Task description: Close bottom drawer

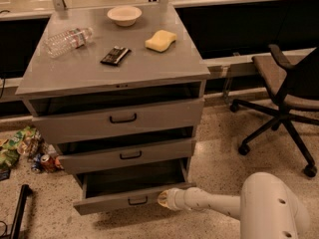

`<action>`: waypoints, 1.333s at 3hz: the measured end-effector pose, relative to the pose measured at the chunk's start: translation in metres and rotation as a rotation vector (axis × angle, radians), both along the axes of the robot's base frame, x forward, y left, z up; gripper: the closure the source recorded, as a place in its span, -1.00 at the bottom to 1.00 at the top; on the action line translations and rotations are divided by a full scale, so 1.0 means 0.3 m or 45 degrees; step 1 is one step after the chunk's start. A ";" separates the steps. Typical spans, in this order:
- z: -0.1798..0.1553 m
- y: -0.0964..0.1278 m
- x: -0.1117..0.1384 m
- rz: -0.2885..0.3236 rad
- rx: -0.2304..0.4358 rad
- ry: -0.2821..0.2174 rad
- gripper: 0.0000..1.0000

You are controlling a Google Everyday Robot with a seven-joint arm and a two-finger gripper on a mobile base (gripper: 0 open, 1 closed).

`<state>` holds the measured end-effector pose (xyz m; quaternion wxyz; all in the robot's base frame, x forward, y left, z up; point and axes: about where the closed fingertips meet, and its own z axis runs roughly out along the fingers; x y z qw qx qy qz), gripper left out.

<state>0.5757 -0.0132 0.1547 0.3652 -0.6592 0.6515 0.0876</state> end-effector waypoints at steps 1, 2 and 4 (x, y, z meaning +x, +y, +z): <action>-0.019 -0.008 0.066 0.006 0.003 -0.021 1.00; -0.029 -0.023 0.132 0.017 -0.002 -0.043 1.00; -0.022 -0.046 0.244 0.029 -0.025 -0.098 1.00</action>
Offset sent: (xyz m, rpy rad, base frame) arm 0.0680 -0.0175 -0.0098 -0.0106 -0.0595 0.0213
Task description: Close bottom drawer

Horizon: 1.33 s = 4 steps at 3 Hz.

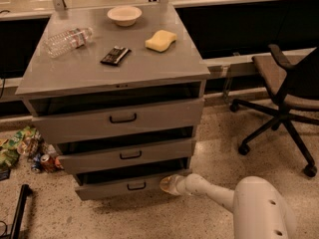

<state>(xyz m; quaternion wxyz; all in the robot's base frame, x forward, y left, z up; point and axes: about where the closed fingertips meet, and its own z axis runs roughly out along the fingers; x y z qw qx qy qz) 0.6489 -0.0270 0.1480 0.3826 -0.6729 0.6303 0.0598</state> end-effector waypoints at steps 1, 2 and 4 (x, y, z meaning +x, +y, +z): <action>-0.001 0.000 0.028 -0.020 -0.005 -0.022 1.00; 0.002 -0.001 0.052 -0.033 -0.006 -0.044 1.00; 0.013 -0.012 0.052 -0.100 -0.012 -0.068 1.00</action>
Offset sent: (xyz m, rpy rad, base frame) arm 0.0264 -0.0047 0.0037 -0.0084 -0.0597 -0.0432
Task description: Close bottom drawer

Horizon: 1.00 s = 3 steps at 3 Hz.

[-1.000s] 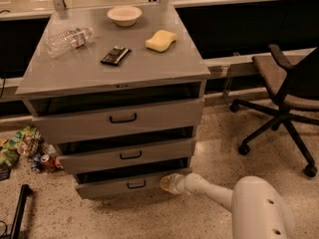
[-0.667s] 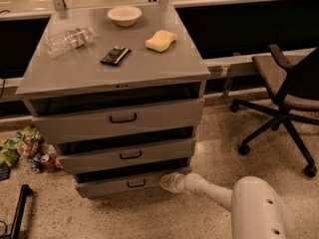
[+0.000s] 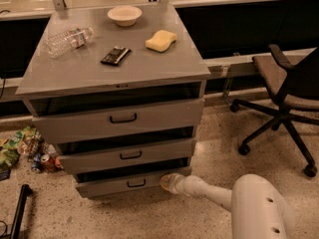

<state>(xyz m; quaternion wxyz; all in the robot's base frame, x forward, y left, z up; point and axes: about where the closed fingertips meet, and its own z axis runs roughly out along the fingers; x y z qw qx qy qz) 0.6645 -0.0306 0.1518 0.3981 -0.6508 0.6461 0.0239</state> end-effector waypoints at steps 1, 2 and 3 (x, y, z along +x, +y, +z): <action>-0.006 -0.066 -0.003 -0.068 0.068 -0.009 1.00; 0.105 -0.075 -0.045 -0.052 0.255 0.038 1.00; 0.246 -0.083 -0.182 0.057 0.381 0.161 1.00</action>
Offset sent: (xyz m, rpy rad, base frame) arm -0.1353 -0.0123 0.0924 0.5057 0.3402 0.2612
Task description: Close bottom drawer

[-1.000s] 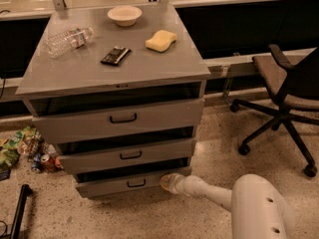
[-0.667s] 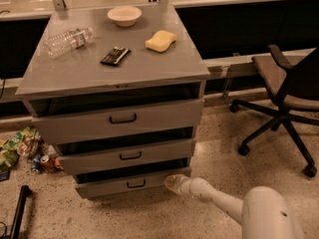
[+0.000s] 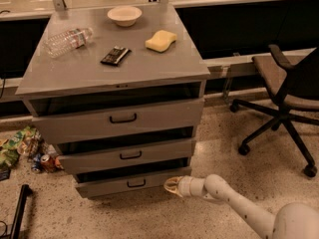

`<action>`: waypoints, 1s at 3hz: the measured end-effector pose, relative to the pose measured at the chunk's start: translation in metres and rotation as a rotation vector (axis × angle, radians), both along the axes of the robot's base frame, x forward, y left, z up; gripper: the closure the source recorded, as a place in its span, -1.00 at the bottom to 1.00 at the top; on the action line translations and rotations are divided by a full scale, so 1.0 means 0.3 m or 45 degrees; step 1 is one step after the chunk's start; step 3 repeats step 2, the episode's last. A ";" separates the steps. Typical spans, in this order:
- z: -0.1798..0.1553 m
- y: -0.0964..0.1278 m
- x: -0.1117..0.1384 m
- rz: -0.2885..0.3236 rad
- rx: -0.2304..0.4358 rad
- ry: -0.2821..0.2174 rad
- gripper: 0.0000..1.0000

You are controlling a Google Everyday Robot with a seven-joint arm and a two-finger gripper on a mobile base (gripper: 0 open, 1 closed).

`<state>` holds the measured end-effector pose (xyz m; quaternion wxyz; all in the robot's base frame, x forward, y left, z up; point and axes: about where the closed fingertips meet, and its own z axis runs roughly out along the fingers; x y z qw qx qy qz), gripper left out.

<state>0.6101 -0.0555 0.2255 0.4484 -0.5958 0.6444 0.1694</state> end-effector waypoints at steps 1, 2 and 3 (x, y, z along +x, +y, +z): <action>0.157 -0.031 -0.151 0.103 0.080 0.110 1.00; 0.355 -0.097 -0.292 -0.029 0.201 0.186 0.65; 0.355 -0.097 -0.292 -0.029 0.201 0.186 0.65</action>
Offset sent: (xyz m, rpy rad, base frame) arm -0.1354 -0.0619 0.1560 0.2297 0.0280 -0.5582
